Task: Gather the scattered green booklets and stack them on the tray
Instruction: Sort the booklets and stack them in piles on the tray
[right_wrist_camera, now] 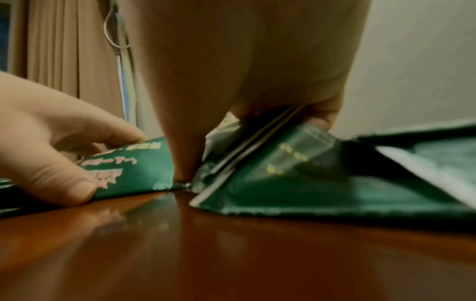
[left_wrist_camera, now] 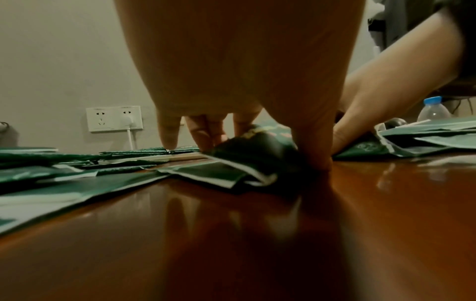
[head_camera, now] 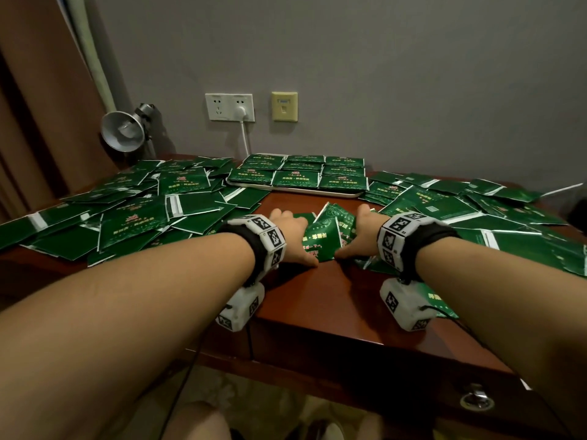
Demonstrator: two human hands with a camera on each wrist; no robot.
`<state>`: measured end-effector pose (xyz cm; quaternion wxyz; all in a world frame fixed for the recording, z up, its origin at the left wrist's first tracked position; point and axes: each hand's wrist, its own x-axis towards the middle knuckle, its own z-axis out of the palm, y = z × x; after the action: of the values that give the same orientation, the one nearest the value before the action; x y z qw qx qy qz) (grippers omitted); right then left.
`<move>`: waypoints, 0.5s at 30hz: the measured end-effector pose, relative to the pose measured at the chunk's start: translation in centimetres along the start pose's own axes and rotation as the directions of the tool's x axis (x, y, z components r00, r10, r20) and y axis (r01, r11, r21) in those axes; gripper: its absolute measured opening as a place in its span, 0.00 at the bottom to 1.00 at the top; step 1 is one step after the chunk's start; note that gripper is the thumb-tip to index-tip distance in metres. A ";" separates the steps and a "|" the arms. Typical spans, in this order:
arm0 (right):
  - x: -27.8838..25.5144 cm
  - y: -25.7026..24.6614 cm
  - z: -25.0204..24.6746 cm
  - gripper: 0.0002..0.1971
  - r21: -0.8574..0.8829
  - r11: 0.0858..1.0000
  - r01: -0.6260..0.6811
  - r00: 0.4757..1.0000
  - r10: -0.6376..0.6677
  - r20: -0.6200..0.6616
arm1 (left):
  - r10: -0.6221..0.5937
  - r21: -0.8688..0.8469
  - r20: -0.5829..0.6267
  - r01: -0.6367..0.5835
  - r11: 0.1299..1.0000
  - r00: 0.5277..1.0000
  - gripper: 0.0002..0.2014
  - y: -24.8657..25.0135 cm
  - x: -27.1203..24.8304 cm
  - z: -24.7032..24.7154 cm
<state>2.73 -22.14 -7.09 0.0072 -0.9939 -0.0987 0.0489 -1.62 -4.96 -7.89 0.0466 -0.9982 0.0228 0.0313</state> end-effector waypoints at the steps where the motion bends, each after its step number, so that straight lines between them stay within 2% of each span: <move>1: 0.1 0.0 0.0 0.41 0.007 1.000 0.000 1.000 0.000 -0.010 | -0.007 -0.004 -0.001 0.007 1.000 1.000 0.38 -0.1 -0.1 0.0; 4: 0.2 -0.6 -0.4 0.29 0.002 1.000 0.009 0.998 -0.009 -0.063 | -0.018 -0.057 -0.028 0.016 0.998 0.999 0.29 -0.4 -0.4 -0.7; 7: 0.2 -0.7 -1.1 0.24 -0.012 1.000 -0.020 0.992 0.018 -0.125 | -0.002 -0.157 -0.034 -0.003 0.988 0.999 0.14 -0.8 -0.5 -1.5; 9: 0.2 -0.7 -1.7 0.19 0.076 0.997 -0.025 0.990 0.036 -0.137 | -0.008 -0.230 -0.025 0.002 0.973 1.000 0.16 -1.2 -0.3 -1.9; 12: -0.2 -1.2 -2.6 0.14 0.220 0.974 -0.053 0.992 0.076 -0.100 | -0.078 -0.360 -0.042 0.058 0.931 0.996 0.05 -1.9 -0.4 -3.0; 15: -0.3 -1.5 -3.1 0.15 0.312 0.947 -0.079 0.992 0.105 -0.068 | -0.213 -0.430 -0.057 0.168 0.887 0.976 0.10 -3.1 -0.2 -4.3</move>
<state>2.50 -20.76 -3.91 0.1641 -0.9853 -0.0430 0.0221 -1.40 -2.30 -3.30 -0.1691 -0.9821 -0.0803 -0.0202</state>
